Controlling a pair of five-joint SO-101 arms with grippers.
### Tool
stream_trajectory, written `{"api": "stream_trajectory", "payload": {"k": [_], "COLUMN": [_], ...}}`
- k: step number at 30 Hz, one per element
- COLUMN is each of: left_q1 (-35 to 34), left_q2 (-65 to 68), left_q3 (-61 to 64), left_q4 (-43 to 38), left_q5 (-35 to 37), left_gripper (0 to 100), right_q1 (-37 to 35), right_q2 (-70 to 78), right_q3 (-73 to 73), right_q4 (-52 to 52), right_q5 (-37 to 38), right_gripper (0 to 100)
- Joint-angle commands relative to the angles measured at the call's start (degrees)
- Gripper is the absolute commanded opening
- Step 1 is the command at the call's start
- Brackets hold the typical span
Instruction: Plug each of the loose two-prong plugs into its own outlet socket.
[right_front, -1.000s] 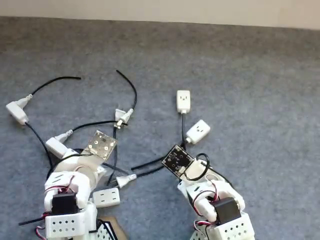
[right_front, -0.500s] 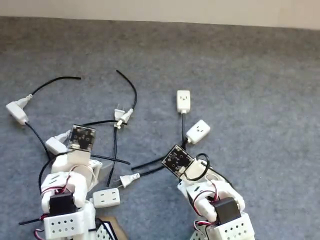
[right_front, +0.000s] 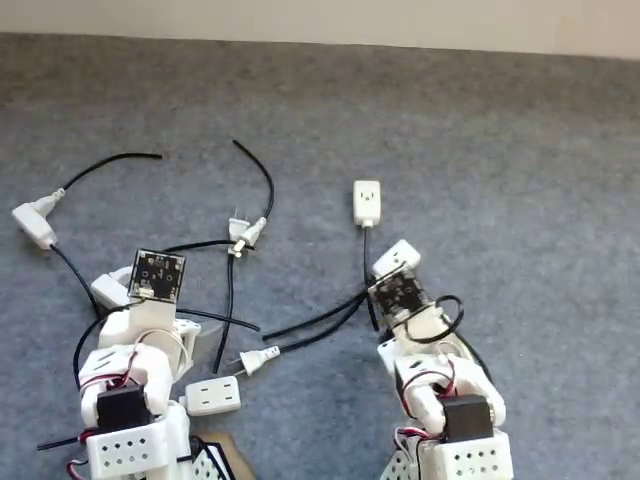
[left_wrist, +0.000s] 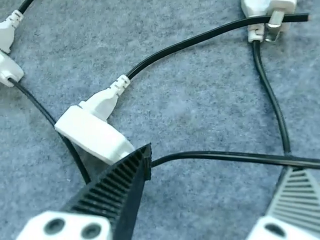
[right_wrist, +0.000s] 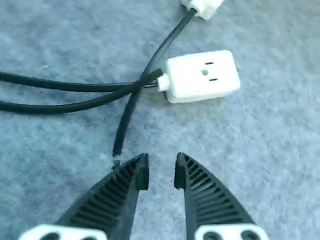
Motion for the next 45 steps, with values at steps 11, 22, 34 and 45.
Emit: {"api": "stream_trajectory", "payload": {"k": [11,22,34,45], "left_q1": [-0.40,-1.80,-3.47,-10.15], "left_q2": [0.04,35.38,92.09,111.87], "left_q3": [-9.19,-46.55,-94.99,-101.41], "left_q4": [4.13,10.02,24.97,34.20], "left_q5": [-2.37,-12.57,-2.90,0.18], "left_gripper": [38,38,35,33], "right_q1": [3.21,5.14,0.84,-0.22], "right_q2": [46.90,62.37,60.97,61.41], "right_q3": [-36.97,-31.96,-26.95,-26.77], "right_q4": [-0.75,-23.25,-23.87,-23.87], "right_q5": [-11.43,-23.56,-23.30,-23.30], "right_gripper": [10.1,10.1,10.1,10.1]}}
